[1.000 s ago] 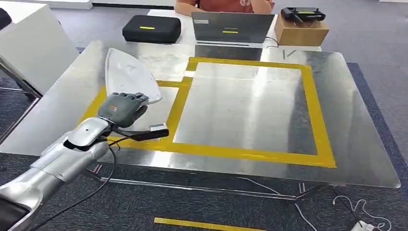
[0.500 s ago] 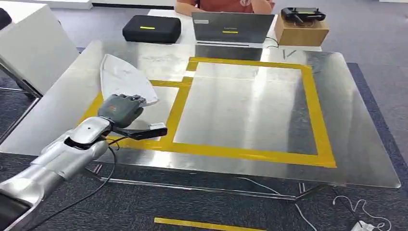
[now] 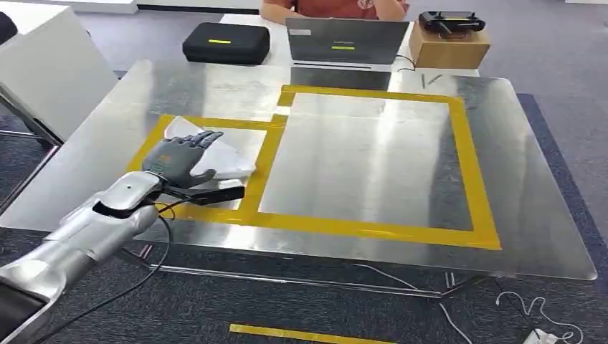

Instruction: Take the parts from the cabinet and place them on the table.

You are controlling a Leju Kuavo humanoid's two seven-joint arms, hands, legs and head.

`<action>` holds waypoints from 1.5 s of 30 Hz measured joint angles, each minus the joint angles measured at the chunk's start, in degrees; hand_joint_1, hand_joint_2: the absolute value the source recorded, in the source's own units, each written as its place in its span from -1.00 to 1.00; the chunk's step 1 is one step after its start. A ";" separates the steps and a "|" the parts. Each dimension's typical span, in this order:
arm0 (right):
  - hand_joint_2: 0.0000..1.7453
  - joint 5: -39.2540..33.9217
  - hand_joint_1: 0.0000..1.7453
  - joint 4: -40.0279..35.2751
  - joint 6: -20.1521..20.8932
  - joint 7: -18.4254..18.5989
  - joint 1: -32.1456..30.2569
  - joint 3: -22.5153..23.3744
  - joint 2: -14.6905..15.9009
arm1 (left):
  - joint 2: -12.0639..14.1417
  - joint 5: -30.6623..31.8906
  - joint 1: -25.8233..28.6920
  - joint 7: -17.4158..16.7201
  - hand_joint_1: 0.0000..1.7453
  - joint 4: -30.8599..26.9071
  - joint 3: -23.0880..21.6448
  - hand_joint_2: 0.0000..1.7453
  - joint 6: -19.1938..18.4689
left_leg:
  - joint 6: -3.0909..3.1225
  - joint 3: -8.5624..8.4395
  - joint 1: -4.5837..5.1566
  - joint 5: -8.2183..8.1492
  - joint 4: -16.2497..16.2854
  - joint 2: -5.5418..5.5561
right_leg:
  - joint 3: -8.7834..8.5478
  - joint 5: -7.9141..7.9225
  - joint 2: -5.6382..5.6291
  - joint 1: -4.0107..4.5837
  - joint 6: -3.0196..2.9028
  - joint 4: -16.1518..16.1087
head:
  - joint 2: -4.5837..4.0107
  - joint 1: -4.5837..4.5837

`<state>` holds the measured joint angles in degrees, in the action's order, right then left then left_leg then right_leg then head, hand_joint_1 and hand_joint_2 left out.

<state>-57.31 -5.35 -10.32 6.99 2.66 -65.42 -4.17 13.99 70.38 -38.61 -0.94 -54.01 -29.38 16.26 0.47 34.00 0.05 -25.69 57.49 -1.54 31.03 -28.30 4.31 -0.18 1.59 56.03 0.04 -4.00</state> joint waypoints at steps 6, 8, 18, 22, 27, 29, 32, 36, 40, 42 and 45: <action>-1.00 -0.50 -1.00 0.00 -0.20 -0.07 0.00 -0.52 0.00 | 0.26 -0.74 1.01 1.16 -1.00 -3.81 0.90 -1.00 2.23 | 0.00 0.00 0.00 0.00 0.00 0.00 | -0.01 0.00 0.01 0.00 0.00 0.00 | 0.00 0.02; -1.00 -0.76 -1.00 0.00 -0.26 -0.07 0.00 -0.70 0.00 | 0.39 -0.76 1.35 1.40 -1.00 -5.33 1.14 -1.00 2.29 | 0.00 0.00 0.00 0.00 0.00 0.00 | 0.00 0.00 0.00 0.00 0.00 0.00 | 0.00 0.00; -1.00 -1.55 -1.00 -0.02 -0.44 -0.04 0.09 -1.55 0.00 | 0.85 -1.81 2.23 1.99 -1.00 -10.36 2.58 -1.00 3.52 | 1.64 -0.65 -0.42 1.46 -1.98 0.32 | 1.45 -3.09 -2.99 -0.32 1.06 2.87 | 0.00 0.13; -1.00 -1.90 -1.00 -0.02 -0.46 0.07 -0.03 -1.90 0.00 | 0.70 -2.01 2.87 2.10 -1.00 -10.60 2.60 -1.00 3.26 | 1.41 0.07 -0.50 1.80 -1.69 1.08 | 8.05 -8.54 -4.12 -0.74 1.73 17.97 | 0.00 0.20; -1.00 -1.94 -1.00 -0.07 -0.41 0.20 0.22 -2.05 -0.09 | 0.59 -2.03 2.93 2.12 -1.00 -10.93 2.67 -1.00 3.23 | -0.65 1.66 -1.10 1.84 0.08 2.12 | -1.09 -1.72 -5.04 -1.45 2.73 1.80 | 0.00 0.53; -1.00 -1.97 -1.00 -0.07 -0.42 0.35 0.19 -2.32 -0.07 | 0.68 -2.10 2.73 2.16 -1.00 -10.95 2.78 -1.00 3.17 | -1.37 2.29 -1.01 2.45 0.72 2.48 | 0.13 -1.36 -5.34 -1.52 1.16 2.17 | 0.00 0.40; -1.00 -2.01 -1.00 -0.04 -0.33 0.68 0.16 -2.38 -0.07 | 0.70 -2.10 3.17 2.34 -1.00 -10.93 2.69 -1.00 3.15 | -2.13 3.15 -1.46 1.89 1.04 2.42 | 1.27 -0.37 -4.83 -1.42 -0.67 2.37 | 0.00 0.33; -1.00 -2.05 -1.00 -0.04 -0.31 1.05 0.12 -2.43 -0.07 | 0.70 -2.10 3.34 2.34 -1.00 -10.93 2.67 -1.00 3.15 | -1.98 7.70 -1.24 -9.45 16.84 2.00 | 3.70 1.41 -4.43 -0.57 -2.02 2.39 | 0.00 0.09; -1.00 -2.12 -1.00 -0.04 -0.24 1.42 0.08 -2.56 -0.07 | 0.70 -2.10 3.50 2.32 -1.00 -10.93 2.64 -1.00 3.15 | -0.40 0.42 -0.25 -6.13 10.73 1.99 | 5.45 2.91 -4.05 0.25 -2.16 2.47 | 0.00 0.11; -1.00 -2.14 -1.00 -0.07 -0.22 1.57 0.18 -2.75 -0.13 | 0.72 -2.10 3.12 2.34 -1.00 -10.95 2.69 -1.00 3.15 | 1.20 -5.72 0.70 -5.30 1.43 1.75 | 5.69 3.48 -3.84 0.39 -1.98 2.47 | 0.00 0.18; -1.00 -2.16 -1.00 -0.07 -0.22 2.08 0.22 -2.91 -0.15 | 0.70 -2.18 2.93 2.32 -1.00 -10.99 2.75 -1.00 3.19 | 1.23 -6.03 1.08 -4.98 -0.28 1.69 | 5.99 4.79 -3.55 0.23 -0.93 2.26 | 0.00 0.09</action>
<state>-59.47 -5.42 -10.54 9.07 2.88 -68.32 -4.33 14.69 68.19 -35.68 1.38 -65.00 -26.62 19.45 1.70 27.98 1.13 -30.67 57.20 0.15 37.02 -23.51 0.76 0.06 0.66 58.30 0.04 -3.91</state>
